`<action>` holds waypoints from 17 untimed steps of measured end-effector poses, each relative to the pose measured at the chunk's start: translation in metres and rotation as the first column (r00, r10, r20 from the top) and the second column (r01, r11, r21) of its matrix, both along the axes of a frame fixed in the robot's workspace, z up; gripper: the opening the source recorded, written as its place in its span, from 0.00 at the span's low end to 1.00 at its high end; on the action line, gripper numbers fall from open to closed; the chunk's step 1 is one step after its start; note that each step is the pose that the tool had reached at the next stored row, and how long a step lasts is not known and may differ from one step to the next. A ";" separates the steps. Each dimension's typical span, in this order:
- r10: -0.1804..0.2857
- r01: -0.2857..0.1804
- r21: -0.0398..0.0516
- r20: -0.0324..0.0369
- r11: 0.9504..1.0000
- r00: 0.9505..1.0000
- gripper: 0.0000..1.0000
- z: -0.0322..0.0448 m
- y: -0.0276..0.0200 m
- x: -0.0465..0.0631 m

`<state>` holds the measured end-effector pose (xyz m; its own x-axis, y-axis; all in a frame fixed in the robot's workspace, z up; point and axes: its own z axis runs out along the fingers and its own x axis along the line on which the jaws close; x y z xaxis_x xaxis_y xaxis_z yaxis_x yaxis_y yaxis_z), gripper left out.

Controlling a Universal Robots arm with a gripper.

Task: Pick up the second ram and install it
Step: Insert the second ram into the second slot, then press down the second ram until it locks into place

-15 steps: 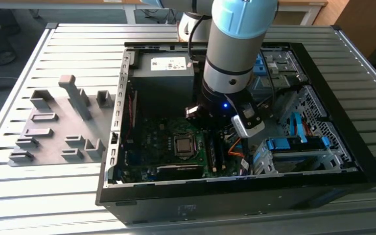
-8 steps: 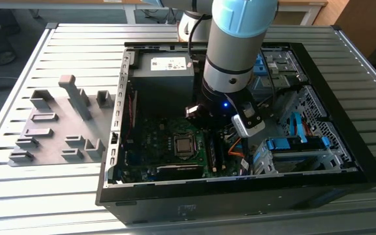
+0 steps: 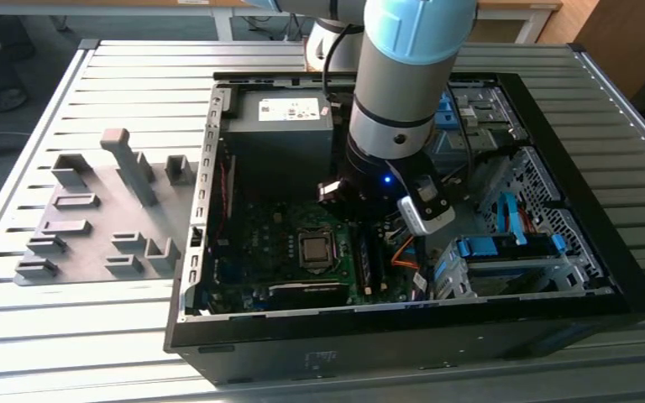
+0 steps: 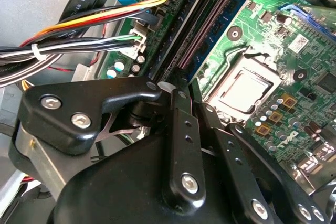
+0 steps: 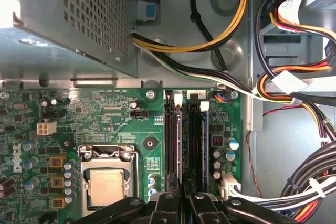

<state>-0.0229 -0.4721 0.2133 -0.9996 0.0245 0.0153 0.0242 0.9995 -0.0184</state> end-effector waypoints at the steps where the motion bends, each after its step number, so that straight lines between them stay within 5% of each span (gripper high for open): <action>1: 0.002 -0.002 0.000 0.000 1.000 1.000 0.14 -0.0001 0.0000 0.000; 17: 0.006 -0.006 0.000 -0.001 1.000 1.000 0.14 -0.0030 -0.0007 0.000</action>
<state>-0.0229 -0.4727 0.2103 -0.9997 0.0186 0.0160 0.0183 0.9997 -0.0184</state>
